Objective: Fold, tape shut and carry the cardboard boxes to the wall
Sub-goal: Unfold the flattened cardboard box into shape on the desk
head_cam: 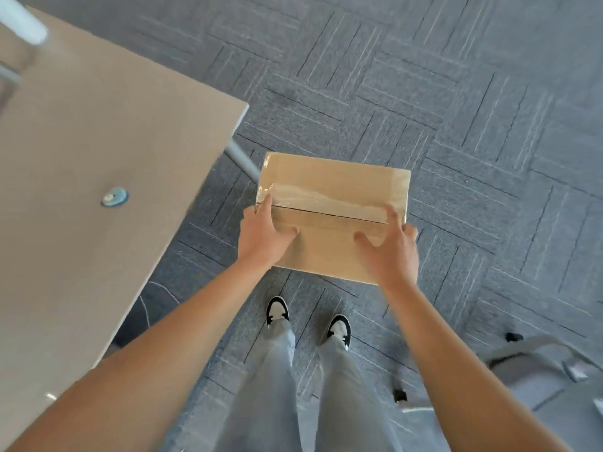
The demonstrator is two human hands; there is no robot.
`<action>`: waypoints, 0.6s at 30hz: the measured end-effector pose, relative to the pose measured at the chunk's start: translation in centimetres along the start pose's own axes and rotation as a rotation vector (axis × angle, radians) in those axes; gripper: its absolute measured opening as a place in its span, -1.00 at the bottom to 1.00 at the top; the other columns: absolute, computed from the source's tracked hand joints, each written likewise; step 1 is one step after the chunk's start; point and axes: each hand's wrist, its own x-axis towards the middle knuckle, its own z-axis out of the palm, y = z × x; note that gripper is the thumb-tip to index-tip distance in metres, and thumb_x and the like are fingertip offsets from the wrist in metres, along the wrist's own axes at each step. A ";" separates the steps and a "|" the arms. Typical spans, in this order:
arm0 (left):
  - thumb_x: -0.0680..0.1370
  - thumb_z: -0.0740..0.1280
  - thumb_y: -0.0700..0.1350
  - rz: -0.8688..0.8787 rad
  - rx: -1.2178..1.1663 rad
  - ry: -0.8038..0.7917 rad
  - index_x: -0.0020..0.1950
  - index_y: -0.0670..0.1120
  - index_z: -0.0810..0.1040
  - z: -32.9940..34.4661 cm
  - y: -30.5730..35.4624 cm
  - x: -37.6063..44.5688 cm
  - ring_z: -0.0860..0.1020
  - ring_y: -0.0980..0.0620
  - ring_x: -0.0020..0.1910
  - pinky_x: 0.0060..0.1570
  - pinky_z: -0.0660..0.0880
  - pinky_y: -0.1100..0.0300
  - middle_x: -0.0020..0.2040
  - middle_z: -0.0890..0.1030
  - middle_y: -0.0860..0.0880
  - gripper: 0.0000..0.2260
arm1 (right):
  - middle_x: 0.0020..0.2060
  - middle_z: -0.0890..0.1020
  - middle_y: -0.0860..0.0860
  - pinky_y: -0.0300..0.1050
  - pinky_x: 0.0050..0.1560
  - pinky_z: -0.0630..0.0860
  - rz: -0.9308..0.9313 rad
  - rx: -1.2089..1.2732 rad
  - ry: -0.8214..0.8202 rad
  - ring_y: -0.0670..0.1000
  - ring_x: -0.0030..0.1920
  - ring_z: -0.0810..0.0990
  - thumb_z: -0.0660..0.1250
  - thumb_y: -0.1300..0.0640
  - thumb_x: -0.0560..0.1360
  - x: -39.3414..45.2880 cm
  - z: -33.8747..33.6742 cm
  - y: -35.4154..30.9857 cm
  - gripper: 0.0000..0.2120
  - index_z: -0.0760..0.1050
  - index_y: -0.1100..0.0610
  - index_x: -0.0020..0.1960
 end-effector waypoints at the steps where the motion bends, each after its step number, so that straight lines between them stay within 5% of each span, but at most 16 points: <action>1: 0.47 0.50 0.15 -0.021 -0.047 0.027 0.66 0.14 0.14 -1.8 0.4 -2.0 0.43 -0.10 0.41 0.25 0.49 -0.01 0.46 0.34 -0.07 -0.15 | 0.41 0.35 0.09 0.03 0.00 0.53 -0.036 -0.012 0.004 0.20 0.22 0.55 0.36 -0.26 0.45 -1.1 -1.7 -1.4 -0.24 0.09 -0.34 0.55; 8: 0.36 0.42 0.16 -0.226 -0.265 0.275 0.53 0.16 0.30 -10.4 -0.4 -12.4 0.46 -0.15 0.32 0.24 0.54 -0.15 0.37 0.42 -0.06 -0.25 | 0.34 0.38 0.12 0.21 0.18 0.58 -0.347 -0.119 -0.042 0.25 0.22 0.53 0.39 -0.34 0.46 -7.4 -6.9 -11.3 -0.19 0.11 -0.22 0.59; 18: 0.49 0.44 0.04 -0.548 -0.449 0.624 0.65 0.08 0.13 -19.9 -13.6 -19.3 0.35 -0.22 0.40 0.36 0.36 -0.12 0.43 0.35 -0.15 -0.20 | 0.38 0.39 0.15 0.22 0.26 0.54 -0.718 -0.270 -0.279 0.28 0.31 0.50 0.38 -0.36 0.48 -16.6 3.7 -26.9 -0.25 0.19 -0.19 0.56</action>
